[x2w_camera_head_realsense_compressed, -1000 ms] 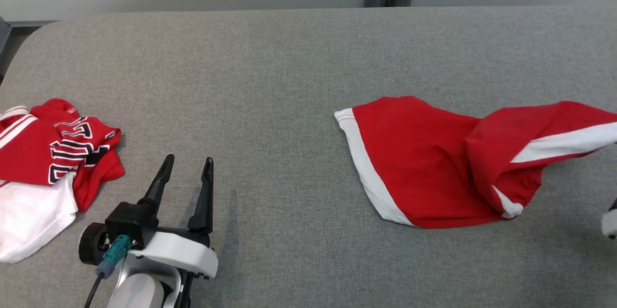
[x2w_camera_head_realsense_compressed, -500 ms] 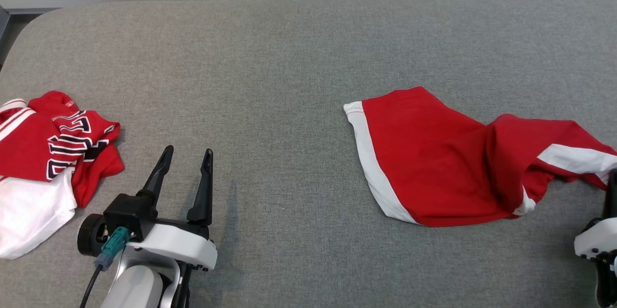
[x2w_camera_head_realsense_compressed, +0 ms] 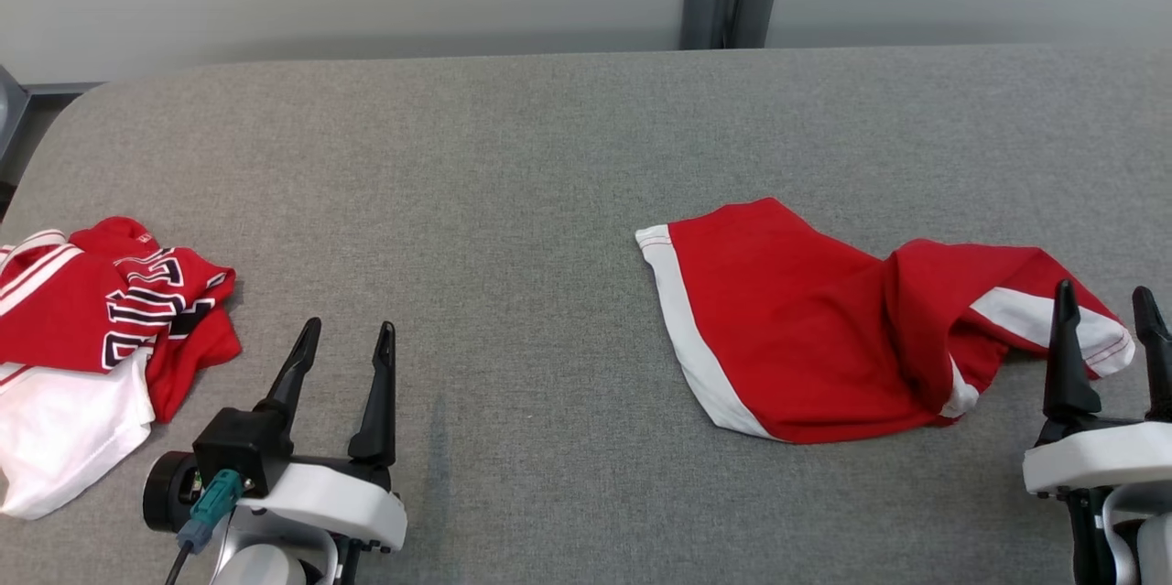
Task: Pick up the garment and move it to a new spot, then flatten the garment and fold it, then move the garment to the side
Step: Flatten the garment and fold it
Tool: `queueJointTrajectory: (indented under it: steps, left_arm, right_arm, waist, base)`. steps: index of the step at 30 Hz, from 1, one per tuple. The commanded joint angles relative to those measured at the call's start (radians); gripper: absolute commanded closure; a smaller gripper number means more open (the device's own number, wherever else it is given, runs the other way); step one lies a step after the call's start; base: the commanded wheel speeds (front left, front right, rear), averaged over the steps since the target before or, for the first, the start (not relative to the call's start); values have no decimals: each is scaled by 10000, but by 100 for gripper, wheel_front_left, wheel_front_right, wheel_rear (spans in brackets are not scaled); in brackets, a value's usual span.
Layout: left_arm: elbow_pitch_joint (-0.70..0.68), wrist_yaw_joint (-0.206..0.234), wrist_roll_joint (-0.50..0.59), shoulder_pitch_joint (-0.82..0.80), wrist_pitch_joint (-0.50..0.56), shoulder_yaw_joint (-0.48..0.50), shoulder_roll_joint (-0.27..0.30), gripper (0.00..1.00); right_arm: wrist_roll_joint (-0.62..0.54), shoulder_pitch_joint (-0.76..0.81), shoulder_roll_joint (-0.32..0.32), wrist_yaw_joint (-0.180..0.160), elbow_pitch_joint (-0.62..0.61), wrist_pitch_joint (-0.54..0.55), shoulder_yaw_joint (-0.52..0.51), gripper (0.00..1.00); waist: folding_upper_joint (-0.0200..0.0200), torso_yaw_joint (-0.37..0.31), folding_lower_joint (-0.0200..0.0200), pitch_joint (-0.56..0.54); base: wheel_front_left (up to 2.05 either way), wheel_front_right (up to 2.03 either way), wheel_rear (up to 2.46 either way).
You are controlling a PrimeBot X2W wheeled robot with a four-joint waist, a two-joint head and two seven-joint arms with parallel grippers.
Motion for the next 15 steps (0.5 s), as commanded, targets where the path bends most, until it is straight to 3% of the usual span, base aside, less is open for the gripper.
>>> queueJointTrajectory:
  steps: [1, 15]
  left_arm:
    - [-35, 50, 27, 87, -40, 49, 49, 0]
    - [-347, 331, -53, 988, 118, 20, 151, 0]
  right_arm:
    - [-58, 152, -12, 1, -208, -49, 76, 0]
    - [-404, 1415, 180, 1, -1984, 572, 1233, 0]
  waist:
    - [0, -41, 0, -142]
    - [0, -18, 0, -1020]
  base:
    - [0, 0, 0]
    - [0, 0, 0]
